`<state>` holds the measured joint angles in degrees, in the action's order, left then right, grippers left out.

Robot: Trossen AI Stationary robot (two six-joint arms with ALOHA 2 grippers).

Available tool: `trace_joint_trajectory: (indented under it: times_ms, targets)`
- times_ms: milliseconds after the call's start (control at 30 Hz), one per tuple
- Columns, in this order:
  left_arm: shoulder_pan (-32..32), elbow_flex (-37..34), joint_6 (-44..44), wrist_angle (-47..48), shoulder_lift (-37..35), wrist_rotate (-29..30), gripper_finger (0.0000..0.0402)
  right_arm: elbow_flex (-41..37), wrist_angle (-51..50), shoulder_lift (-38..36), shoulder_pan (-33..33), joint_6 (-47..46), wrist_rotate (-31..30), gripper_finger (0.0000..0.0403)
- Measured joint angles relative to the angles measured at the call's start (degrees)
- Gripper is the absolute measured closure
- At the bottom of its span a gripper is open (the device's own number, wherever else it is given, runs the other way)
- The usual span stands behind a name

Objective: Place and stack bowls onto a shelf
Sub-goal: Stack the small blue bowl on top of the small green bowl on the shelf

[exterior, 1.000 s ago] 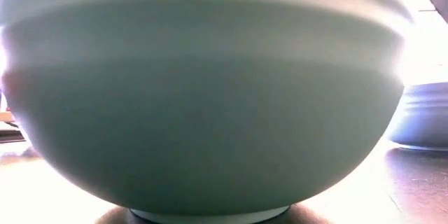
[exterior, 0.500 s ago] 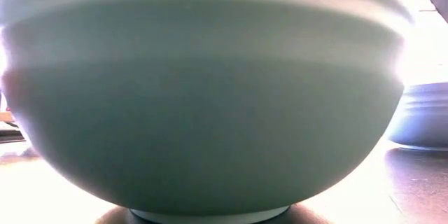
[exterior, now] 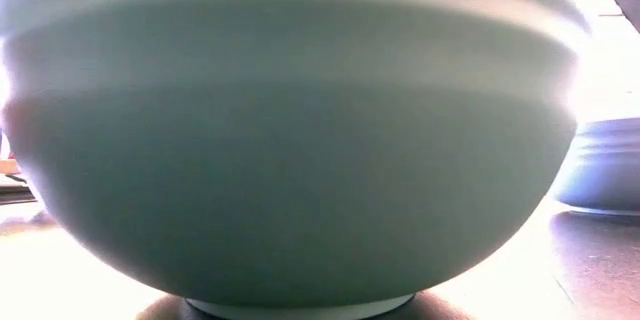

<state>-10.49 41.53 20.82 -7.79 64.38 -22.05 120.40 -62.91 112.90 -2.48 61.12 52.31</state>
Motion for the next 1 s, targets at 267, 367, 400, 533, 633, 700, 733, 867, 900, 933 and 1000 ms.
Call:
trace_joint_trajectory:
  times_ms: [267,367,400,533,633,700,733,867,900,933,1000]
  targets:
    - [2.6,0.6,-0.8,0.4,0.6,0.0,0.0400,0.7,4.0,-1.1,-0.2,-12.3,-7.5,0.0243]
    - [3.6,1.0,-0.9,1.7,0.1,-0.1,0.0400,2.2,3.2,-2.1,-0.3,-16.4,-14.6,0.0220]
    - [3.9,1.1,-0.9,2.3,0.0,-0.2,0.0400,2.6,3.1,-2.3,-0.3,-16.9,-16.1,0.0214]
    - [5.3,1.2,-2.3,4.2,-0.4,-0.2,0.0400,4.1,3.1,-3.1,-0.5,-18.1,-19.8,0.0203]
    - [6.0,1.3,-3.0,4.4,-0.6,0.0,0.0400,4.7,3.5,-4.4,-0.5,-18.7,-22.2,0.0202]
    - [6.3,1.4,-2.9,4.4,-0.8,-0.1,0.0400,4.8,3.4,-4.9,-0.5,-19.4,-22.5,0.0202]
    - [6.4,1.5,-2.7,4.5,-0.8,-0.3,0.0400,4.8,3.3,-5.1,-0.5,-19.7,-22.6,0.0202]
    - [7.0,2.0,-1.0,5.1,-1.2,-0.3,0.0401,4.9,2.1,-5.4,-0.5,-22.5,-22.8,0.0202]
    - [7.0,2.0,-0.5,5.2,-1.4,0.2,0.0401,4.9,1.5,-5.4,-0.6,-23.0,-22.8,0.0202]
    - [7.1,2.0,0.0,5.5,-1.6,0.9,0.0401,4.9,0.8,-5.3,-0.6,-23.7,-22.9,0.0202]
    - [7.7,2.5,0.6,7.1,-1.8,1.3,0.0401,4.9,-0.7,-5.2,-0.7,-24.6,-23.2,0.0202]
